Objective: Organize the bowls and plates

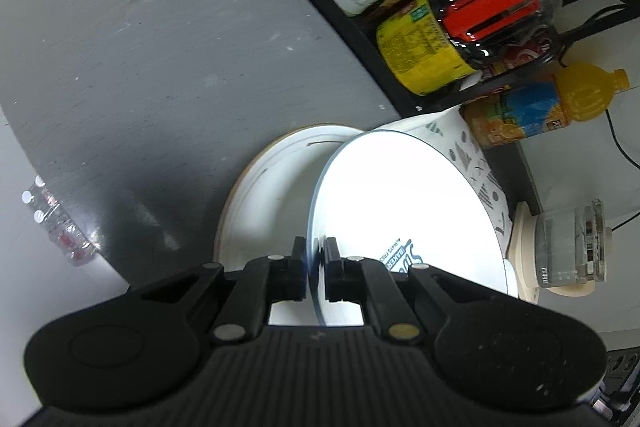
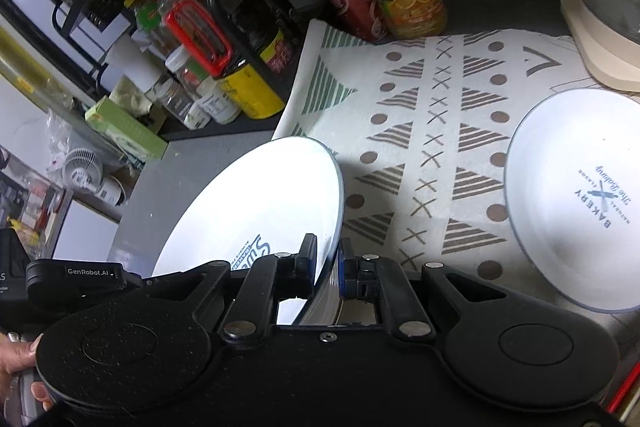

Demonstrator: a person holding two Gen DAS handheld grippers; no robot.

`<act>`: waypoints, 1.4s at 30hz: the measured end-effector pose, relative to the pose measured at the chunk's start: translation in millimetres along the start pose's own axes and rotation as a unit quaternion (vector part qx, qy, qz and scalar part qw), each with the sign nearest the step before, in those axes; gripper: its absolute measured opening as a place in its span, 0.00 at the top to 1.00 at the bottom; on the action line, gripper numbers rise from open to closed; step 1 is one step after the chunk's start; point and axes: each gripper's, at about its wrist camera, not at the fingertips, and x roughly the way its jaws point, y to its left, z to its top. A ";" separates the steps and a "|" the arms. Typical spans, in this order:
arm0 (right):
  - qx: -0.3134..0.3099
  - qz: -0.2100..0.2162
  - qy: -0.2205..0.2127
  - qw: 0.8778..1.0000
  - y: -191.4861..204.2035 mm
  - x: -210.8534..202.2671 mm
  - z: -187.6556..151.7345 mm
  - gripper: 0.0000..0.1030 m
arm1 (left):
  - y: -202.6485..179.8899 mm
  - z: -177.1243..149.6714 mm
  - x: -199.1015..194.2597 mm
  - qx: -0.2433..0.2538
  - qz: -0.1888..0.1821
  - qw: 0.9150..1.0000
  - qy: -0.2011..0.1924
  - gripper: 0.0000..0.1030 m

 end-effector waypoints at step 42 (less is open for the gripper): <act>0.011 -0.047 0.029 0.998 3.8 19.7 -15.7 0.95 | 7.1 2.0 15.3 0.021 0.066 0.997 0.031 0.90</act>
